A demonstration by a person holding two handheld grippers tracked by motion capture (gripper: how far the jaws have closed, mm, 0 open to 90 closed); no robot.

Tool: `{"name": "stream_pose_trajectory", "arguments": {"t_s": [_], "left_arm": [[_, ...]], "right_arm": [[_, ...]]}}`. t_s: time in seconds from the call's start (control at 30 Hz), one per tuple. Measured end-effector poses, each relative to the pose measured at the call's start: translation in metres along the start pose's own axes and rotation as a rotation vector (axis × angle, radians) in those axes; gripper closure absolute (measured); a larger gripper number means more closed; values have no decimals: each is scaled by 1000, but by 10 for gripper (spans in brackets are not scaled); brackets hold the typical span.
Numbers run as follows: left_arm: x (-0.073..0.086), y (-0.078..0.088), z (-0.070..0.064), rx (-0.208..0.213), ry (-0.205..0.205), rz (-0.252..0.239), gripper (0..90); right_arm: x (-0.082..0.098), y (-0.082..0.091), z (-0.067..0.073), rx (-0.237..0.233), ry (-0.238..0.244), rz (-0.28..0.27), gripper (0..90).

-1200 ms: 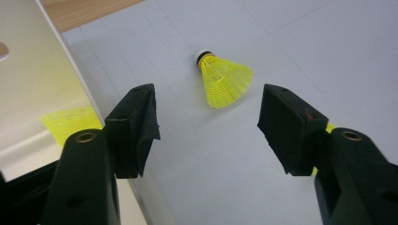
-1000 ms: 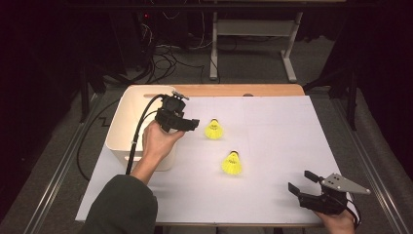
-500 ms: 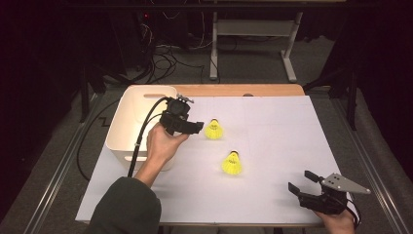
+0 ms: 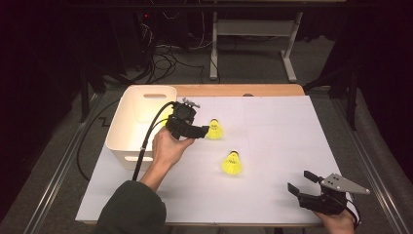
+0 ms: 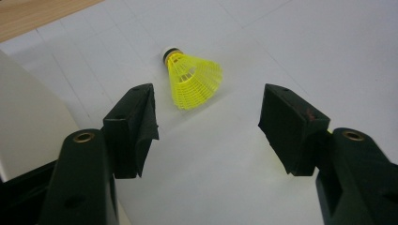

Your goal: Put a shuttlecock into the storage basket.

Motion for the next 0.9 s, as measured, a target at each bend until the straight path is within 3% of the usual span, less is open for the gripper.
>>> {"name": "stream_pose_trajectory", "arguments": {"t_s": [0.4, 0.9], "left_arm": [[3, -11, -17, -13, -22, 6, 361], [4, -31, -21, -1, -10, 39, 377]], "right_arm": [[0, 0, 0, -3, 1, -3, 228], [0, 1, 0, -8, -1, -5, 228]]}}
Point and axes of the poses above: each handheld gripper's, and its own axes: y roughly backward along the jaws, x roughly out of its underside, z roughly to its left, the point moved 1 cm from there along -y, roughly forward along the jaws, and after that the axes turned 5 degrees about -x, right-handed, at the moved point
